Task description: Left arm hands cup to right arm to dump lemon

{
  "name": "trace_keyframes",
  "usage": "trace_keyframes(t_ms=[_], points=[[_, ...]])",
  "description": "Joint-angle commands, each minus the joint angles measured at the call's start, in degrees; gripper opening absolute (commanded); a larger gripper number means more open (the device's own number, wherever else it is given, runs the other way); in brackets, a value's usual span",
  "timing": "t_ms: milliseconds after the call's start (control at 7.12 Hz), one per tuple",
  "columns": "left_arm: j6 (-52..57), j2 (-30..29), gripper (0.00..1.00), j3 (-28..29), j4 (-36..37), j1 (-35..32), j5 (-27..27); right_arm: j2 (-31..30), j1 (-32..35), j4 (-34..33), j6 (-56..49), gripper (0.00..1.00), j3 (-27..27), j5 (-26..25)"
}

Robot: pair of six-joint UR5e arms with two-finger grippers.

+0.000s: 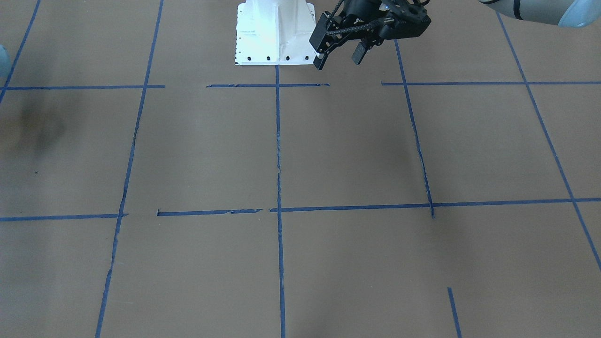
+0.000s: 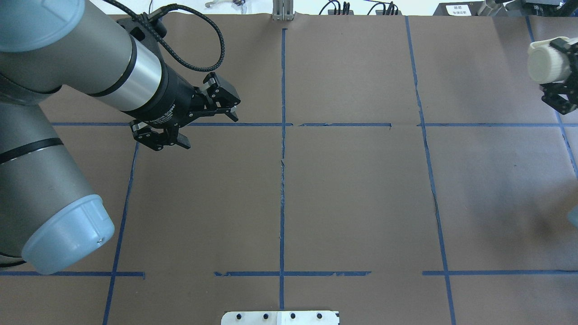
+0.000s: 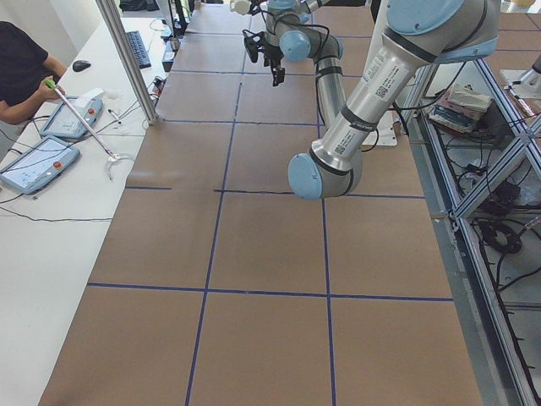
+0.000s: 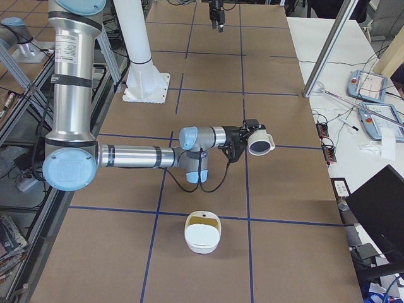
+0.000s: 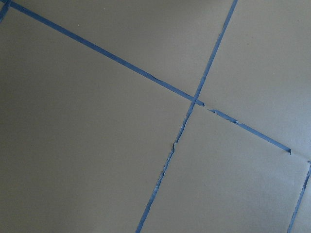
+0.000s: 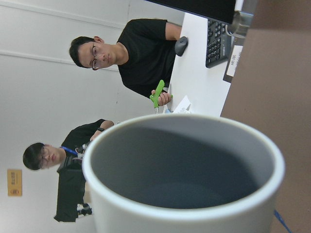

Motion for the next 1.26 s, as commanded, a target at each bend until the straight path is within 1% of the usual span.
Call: trace_keyframes(t_ms=[0,141,281,422,562,843,984,1124], points=[[0.00,-4.97,1.00,5.72,0.02,0.30,-0.08,5.98,-14.95,-7.20,-29.62,0.22,0.21,-16.20],[0.08,-7.10,1.00,8.37,-0.07,0.47,-0.08,7.92,-21.02,-7.68,-45.77,0.22,-0.05,-22.37],[0.17,-7.99,1.00,9.78,-0.16,0.56,-0.08,12.99,-28.65,-10.99,-55.93,0.22,-0.49,-30.96],[0.17,-10.17,1.00,12.06,-0.16,0.56,0.09,19.22,-34.12,-20.42,-61.52,0.22,-0.41,-39.05],[0.17,-11.67,1.00,14.26,-0.07,0.74,0.18,24.67,-37.66,-28.43,-62.71,0.21,0.03,-44.35],[0.26,-14.31,1.00,18.04,0.02,1.44,0.27,30.50,-43.30,-42.06,-63.33,0.19,0.03,-52.36],[0.26,-14.50,1.00,18.15,0.11,2.49,0.27,31.31,-44.97,-43.26,-65.16,0.19,0.03,-54.40],[0.26,-14.59,1.00,18.93,0.11,3.98,0.88,31.58,-46.12,-43.28,-69.01,0.19,0.03,-57.47]])
